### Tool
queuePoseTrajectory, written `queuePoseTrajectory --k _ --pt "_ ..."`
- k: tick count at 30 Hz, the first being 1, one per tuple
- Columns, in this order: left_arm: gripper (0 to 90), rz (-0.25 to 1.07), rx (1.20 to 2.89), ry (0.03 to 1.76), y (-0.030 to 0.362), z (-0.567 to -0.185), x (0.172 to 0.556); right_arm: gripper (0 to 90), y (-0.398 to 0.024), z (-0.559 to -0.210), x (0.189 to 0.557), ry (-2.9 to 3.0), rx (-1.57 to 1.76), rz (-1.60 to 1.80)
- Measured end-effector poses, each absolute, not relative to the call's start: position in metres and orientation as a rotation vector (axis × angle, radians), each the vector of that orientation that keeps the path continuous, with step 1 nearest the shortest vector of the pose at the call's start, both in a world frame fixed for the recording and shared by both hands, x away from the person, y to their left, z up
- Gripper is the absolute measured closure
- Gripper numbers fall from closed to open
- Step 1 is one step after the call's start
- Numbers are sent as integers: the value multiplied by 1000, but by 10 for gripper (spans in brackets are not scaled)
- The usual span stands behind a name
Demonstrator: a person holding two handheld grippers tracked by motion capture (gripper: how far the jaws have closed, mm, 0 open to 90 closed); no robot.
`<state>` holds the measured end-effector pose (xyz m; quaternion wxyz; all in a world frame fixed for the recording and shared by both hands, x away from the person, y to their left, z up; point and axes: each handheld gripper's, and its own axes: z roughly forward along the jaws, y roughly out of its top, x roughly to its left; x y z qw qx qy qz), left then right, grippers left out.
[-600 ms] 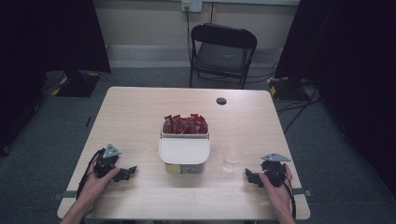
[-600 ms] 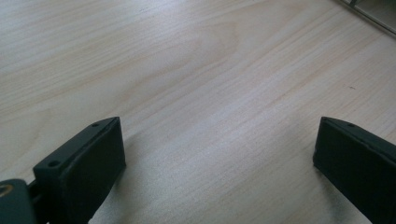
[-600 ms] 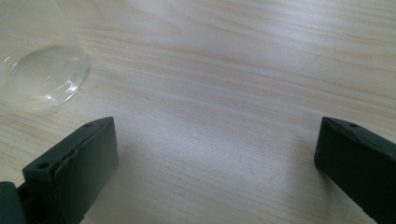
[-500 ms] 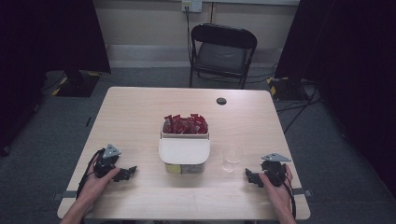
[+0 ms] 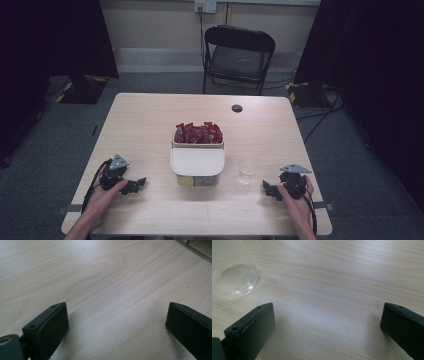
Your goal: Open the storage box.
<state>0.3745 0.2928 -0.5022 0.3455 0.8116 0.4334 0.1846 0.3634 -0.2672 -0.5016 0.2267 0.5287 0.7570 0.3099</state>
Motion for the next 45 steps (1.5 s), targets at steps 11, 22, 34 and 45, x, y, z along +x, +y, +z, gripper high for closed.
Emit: queuePoseTrajectory --k 11,22,34,45 --pt "163 466 2049 1151 295 -495 372 0 -267 -502 363 2086 1457 855" --pt "166 447 2047 1091 281 -489 365 0 -267 -502 363 2084 1458 854" --pt "166 407 2029 1024 265 -482 361 0 -267 -502 363 2084 1458 855" --pt "163 378 2030 983 252 -478 361 0 -267 -502 363 2085 1458 855"
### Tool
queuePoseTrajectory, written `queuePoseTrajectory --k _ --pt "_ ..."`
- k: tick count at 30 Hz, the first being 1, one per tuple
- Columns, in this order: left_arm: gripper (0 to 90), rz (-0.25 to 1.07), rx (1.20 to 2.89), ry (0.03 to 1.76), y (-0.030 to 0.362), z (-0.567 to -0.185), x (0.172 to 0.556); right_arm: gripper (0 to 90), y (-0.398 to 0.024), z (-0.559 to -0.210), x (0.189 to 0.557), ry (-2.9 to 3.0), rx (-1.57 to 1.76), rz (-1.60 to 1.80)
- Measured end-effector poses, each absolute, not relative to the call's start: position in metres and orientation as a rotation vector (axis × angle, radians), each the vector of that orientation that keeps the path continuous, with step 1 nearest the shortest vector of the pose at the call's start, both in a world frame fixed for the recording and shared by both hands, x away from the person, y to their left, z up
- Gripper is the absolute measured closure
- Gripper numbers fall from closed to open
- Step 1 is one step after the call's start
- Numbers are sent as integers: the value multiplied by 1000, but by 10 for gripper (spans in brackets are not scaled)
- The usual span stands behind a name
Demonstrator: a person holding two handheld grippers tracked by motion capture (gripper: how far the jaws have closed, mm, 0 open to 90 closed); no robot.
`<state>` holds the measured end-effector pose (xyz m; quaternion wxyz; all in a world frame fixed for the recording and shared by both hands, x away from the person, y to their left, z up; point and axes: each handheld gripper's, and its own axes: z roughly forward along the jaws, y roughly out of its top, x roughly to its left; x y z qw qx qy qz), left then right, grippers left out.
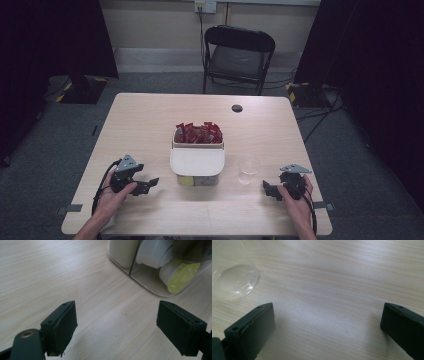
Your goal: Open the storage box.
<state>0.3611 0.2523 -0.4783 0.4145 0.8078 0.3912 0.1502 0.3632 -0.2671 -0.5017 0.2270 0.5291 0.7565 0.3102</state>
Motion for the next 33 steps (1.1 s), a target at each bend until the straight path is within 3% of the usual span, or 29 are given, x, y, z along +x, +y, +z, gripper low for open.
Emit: queuePoseTrajectory --k 33 --pt "163 274 2010 851 193 -454 362 0 -267 -502 363 2084 1458 854"
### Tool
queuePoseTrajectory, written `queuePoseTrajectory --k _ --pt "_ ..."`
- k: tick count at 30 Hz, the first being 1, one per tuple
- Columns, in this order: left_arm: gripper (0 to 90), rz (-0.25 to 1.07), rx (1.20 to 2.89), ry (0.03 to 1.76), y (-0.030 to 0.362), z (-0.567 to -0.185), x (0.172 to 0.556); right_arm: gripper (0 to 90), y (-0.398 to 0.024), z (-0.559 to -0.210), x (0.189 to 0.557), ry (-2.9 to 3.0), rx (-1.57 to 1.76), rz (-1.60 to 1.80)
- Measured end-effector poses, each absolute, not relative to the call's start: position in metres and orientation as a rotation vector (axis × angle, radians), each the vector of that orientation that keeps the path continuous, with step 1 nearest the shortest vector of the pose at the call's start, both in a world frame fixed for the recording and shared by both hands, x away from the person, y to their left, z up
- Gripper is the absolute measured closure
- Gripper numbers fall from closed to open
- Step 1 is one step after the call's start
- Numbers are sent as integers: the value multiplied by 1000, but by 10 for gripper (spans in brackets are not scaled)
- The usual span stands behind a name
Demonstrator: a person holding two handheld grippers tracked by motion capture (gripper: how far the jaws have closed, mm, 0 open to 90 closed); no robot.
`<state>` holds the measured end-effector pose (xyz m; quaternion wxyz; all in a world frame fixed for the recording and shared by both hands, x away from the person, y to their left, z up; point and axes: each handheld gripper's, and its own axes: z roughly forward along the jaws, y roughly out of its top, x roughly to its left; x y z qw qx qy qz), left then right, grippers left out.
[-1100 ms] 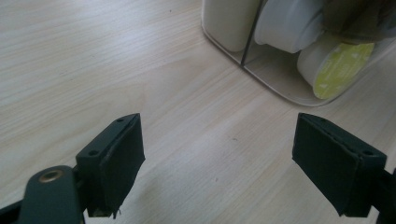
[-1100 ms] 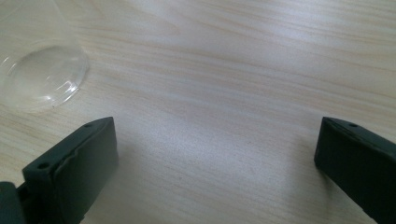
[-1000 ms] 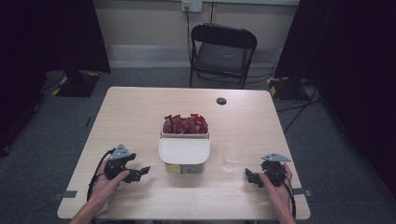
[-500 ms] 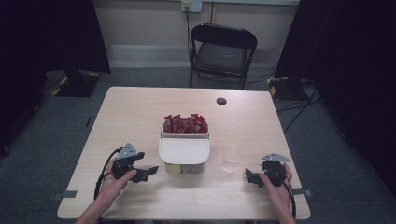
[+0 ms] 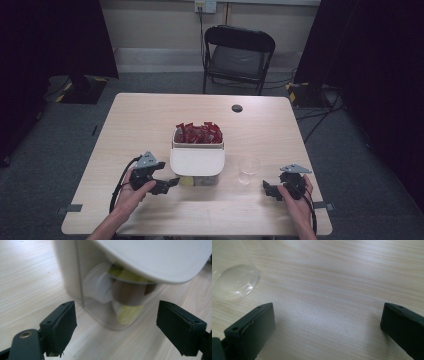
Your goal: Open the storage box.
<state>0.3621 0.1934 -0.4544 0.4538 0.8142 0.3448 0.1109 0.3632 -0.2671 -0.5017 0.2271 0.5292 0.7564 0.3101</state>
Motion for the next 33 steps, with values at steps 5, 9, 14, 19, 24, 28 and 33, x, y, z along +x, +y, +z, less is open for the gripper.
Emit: queuePoseTrajectory --k 5,9,14,19,24,28,33 --pt "160 271 1988 851 190 -451 364 0 -267 -502 363 2084 1458 854" --pt "158 266 1974 839 189 -450 366 0 -267 -502 363 2084 1458 855" --pt "157 286 1953 826 190 -447 364 0 -267 -502 363 2084 1458 855" --pt "158 280 1962 827 189 -444 365 0 -267 -502 363 2084 1458 855" --pt "152 276 1962 814 189 -441 366 0 -267 -502 363 2085 1458 855" --pt "151 263 1965 800 187 -436 368 0 -267 -502 363 2084 1458 855" --pt "156 265 1967 796 189 -434 369 0 -267 -502 363 2084 1459 855"
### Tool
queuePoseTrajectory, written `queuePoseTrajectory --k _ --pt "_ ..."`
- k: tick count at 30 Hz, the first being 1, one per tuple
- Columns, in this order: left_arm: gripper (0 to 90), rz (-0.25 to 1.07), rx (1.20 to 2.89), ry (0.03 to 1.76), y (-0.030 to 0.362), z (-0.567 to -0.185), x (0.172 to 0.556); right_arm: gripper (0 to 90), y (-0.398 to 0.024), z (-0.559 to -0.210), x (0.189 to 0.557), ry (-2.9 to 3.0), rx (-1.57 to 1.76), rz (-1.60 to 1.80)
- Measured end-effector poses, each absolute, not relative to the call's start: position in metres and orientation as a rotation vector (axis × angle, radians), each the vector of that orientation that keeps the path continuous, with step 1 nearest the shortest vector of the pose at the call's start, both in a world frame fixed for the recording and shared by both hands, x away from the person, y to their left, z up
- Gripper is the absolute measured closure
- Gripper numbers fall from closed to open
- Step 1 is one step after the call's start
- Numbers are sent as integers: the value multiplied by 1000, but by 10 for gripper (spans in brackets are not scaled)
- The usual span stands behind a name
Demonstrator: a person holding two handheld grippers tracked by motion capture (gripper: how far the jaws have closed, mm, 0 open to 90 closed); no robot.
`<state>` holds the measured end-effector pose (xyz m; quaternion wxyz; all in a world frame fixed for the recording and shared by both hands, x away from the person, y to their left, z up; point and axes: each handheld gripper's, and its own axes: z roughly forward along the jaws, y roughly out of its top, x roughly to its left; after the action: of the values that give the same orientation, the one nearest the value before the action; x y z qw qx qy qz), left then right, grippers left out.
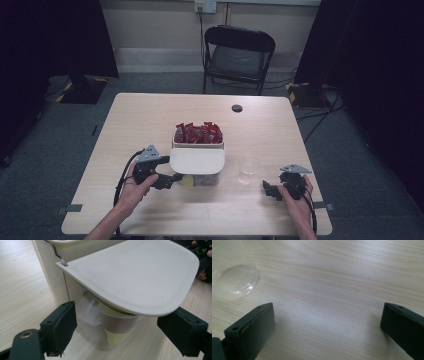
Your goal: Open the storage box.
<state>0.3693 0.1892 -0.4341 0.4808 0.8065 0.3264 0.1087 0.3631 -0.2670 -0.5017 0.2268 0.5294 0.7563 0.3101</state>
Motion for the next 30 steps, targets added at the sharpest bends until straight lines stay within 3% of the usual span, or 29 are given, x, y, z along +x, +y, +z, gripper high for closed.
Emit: queuePoseTrajectory --k 30 --pt "157 248 1949 765 194 -413 381 0 -267 -502 363 2084 1459 855"
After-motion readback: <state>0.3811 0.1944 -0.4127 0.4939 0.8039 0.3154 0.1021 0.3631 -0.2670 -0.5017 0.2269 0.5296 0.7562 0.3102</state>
